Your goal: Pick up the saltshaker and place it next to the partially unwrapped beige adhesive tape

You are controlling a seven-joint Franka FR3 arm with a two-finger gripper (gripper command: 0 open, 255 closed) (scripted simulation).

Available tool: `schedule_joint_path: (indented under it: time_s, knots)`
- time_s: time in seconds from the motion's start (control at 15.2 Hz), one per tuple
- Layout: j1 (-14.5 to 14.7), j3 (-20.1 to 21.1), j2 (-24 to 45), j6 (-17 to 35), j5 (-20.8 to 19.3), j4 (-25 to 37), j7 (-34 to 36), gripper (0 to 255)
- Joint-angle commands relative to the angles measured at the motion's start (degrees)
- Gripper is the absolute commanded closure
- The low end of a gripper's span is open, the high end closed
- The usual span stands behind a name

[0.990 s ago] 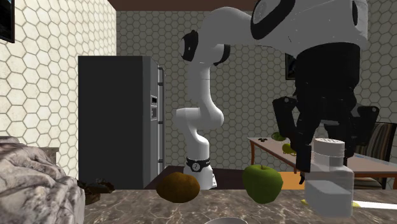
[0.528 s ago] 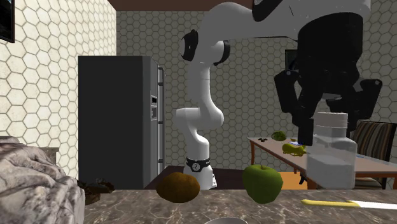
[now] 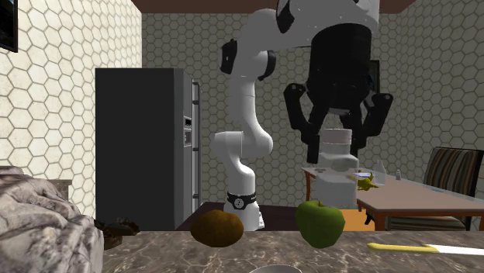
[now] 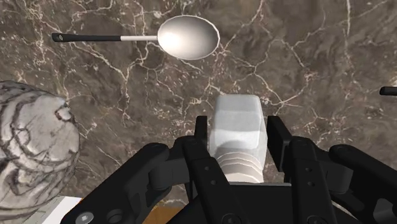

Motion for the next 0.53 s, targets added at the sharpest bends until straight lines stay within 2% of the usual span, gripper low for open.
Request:
schedule_joint_path:
  time_s: [0.0, 0.46]
  knots:
    - [-1.05, -1.23, -3.89, 0.67, 1.13, -4.09, -2.72, 255]
    - [-3.93, -6.67, -14.66, 2.48, 2.86, -15.58, -11.81, 255]
